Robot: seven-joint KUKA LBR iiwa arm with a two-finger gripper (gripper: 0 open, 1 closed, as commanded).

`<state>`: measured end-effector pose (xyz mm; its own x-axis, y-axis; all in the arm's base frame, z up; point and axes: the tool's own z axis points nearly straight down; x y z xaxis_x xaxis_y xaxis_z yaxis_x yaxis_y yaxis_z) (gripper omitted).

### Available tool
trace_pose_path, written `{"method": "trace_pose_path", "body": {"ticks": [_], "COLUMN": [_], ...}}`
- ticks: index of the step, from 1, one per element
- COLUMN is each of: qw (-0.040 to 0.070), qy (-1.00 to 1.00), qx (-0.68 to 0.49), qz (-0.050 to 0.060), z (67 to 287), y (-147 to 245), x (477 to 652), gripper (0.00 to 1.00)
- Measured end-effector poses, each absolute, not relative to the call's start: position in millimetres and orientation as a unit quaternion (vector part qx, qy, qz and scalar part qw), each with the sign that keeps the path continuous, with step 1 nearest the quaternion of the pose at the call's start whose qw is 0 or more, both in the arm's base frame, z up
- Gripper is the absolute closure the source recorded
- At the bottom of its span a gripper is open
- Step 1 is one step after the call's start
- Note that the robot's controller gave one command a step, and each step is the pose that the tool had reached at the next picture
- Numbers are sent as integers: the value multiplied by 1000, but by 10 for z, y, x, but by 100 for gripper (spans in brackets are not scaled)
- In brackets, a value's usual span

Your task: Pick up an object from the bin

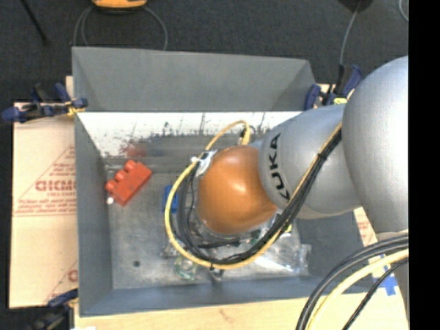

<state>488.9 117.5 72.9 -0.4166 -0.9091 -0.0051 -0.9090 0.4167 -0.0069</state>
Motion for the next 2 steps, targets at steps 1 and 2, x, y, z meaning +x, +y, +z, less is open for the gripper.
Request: {"method": "trace_pose_path", "body": {"ticks": [1, 2], "qw": [7, 4], "qy": [842, 754], "qx": [-540, -657], "qz": [-1, -1], "z": [748, 2411], "y": [1191, 1478], "x": [4903, 4874], "gripper": [100, 100]}}
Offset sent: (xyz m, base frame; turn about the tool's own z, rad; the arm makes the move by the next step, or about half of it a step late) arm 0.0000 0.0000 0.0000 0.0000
